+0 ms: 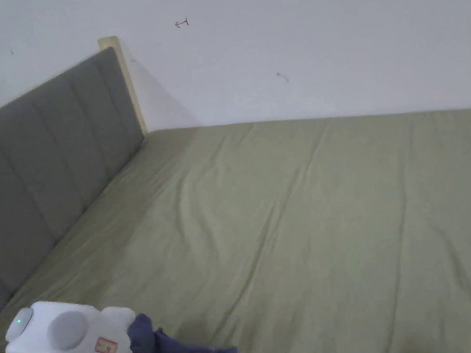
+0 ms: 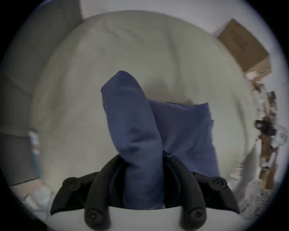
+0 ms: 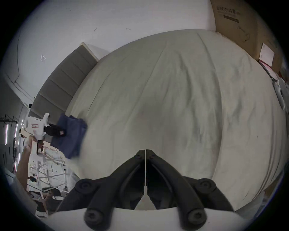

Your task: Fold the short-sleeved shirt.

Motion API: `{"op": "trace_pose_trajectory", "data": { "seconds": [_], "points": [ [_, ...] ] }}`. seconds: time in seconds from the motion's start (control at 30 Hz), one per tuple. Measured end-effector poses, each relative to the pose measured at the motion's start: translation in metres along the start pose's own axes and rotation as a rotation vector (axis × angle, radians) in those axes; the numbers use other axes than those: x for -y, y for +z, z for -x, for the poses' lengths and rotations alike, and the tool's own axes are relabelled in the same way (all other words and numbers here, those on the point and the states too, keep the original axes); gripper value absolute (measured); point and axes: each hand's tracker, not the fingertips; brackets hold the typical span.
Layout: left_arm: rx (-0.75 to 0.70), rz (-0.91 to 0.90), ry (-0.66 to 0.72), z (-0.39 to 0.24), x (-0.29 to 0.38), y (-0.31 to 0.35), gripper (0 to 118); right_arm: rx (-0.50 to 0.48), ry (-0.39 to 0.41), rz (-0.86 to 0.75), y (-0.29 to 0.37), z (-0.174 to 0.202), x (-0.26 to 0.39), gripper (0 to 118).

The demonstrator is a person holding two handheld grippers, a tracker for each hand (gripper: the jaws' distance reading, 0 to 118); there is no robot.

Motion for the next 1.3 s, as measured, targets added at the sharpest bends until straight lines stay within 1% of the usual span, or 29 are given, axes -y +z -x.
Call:
{"op": "trace_pose_trajectory", "data": {
  "seconds": [0.03,0.1,0.13,0.17,0.2,0.23,0.3,0.33,0.37,0.4,0.47,0.5,0.53,0.57,0.6,0.63,0.67,0.73,0.8,0.87,0.93,1.0,1.1,1.13,1.17,1.23,1.3],
  "points": [
    [-0.081,0.023,-0.008,0.013,-0.002,-0.003,31,0.003,-0.008,0.005,-0.002,-0.001,-0.001,1],
    [-0.282,0.099,-0.073,0.031,-0.005,-0.014,32,-0.002,-0.035,0.020,-0.008,-0.004,-0.001,1],
    [-0.332,0.130,-0.105,0.041,-0.006,-0.021,32,-0.005,-0.048,0.028,-0.011,-0.004,-0.002,1],
    [-0.327,0.132,-0.095,0.049,-0.007,-0.024,44,-0.006,-0.050,0.034,-0.013,-0.004,-0.003,1],
    [-0.298,0.093,-0.021,0.056,-0.008,-0.023,63,-0.005,-0.050,0.033,-0.014,-0.003,-0.002,1],
    [-0.278,0.065,0.042,0.061,-0.008,-0.023,71,-0.001,-0.047,0.035,-0.016,-0.001,-0.002,1],
    [-0.404,0.026,0.054,0.067,-0.007,-0.023,86,0.003,-0.031,0.047,-0.016,0.002,-0.002,1],
    [-0.452,0.014,0.036,0.068,-0.006,-0.021,105,0.001,-0.017,0.053,-0.017,0.003,-0.002,1],
    [-0.459,-0.011,0.010,0.069,-0.005,-0.017,116,0.003,-0.004,0.054,-0.017,0.005,-0.003,1],
    [-0.463,-0.053,0.008,0.065,0.000,-0.008,115,0.006,0.000,0.050,-0.016,0.006,-0.002,1],
    [-0.455,-0.084,0.060,0.062,0.002,0.005,114,0.004,0.002,0.049,-0.016,0.005,-0.002,1],
    [-0.431,-0.102,0.091,0.060,0.002,0.014,111,-0.004,-0.005,0.048,-0.016,0.005,-0.002,1],
    [-0.385,-0.121,0.144,0.055,0.005,0.027,103,-0.015,-0.008,0.049,-0.015,0.004,-0.001,1],
    [-0.338,-0.156,0.199,0.050,0.007,0.040,68,-0.017,-0.010,0.047,-0.014,0.003,0.000,1],
    [-0.266,-0.205,0.258,0.045,0.010,0.051,24,-0.020,-0.012,0.043,-0.012,0.003,0.002,1],
    [-0.210,-0.246,0.298,0.038,0.016,0.062,0,-0.030,-0.007,0.041,-0.010,0.003,0.003,1],
    [-0.163,-0.292,0.302,0.025,0.020,0.073,0,-0.035,-0.006,0.037,-0.007,0.002,0.005,1],
    [-0.079,-0.324,0.251,-0.006,0.028,0.092,0,-0.053,-0.002,0.026,-0.001,0.000,0.007,1],
    [-0.047,-0.359,0.215,-0.052,0.040,0.108,0,-0.057,-0.002,0.011,0.006,-0.003,0.009,1],
    [-0.065,-0.422,0.139,-0.098,0.049,0.122,0,-0.063,-0.004,-0.023,0.017,-0.005,0.009,1],
    [-0.121,-0.479,0.077,-0.138,0.056,0.124,0,-0.068,-0.011,-0.062,0.031,-0.008,0.007,1],
    [-0.150,-0.517,0.024,-0.181,0.063,0.131,0,-0.030,0.022,-0.133,0.047,-0.007,0.004,1],
    [-0.195,-0.596,-0.057,-0.235,0.070,0.139,0,0.063,0.122,-0.222,0.072,0.000,-0.002,1],
    [-0.174,-0.634,-0.052,-0.250,0.073,0.145,0,0.085,0.143,-0.254,0.081,0.003,-0.005,1],
    [-0.151,-0.659,-0.053,-0.263,0.074,0.151,0,0.095,0.154,-0.294,0.091,0.004,-0.008,1],
    [-0.135,-0.720,-0.022,-0.283,0.075,0.160,0,0.111,0.129,-0.375,0.110,0.006,-0.015,1],
    [-0.168,-0.797,-0.008,-0.301,0.077,0.171,0,0.131,0.123,-0.480,0.130,0.010,-0.019,1]
  ]
}}
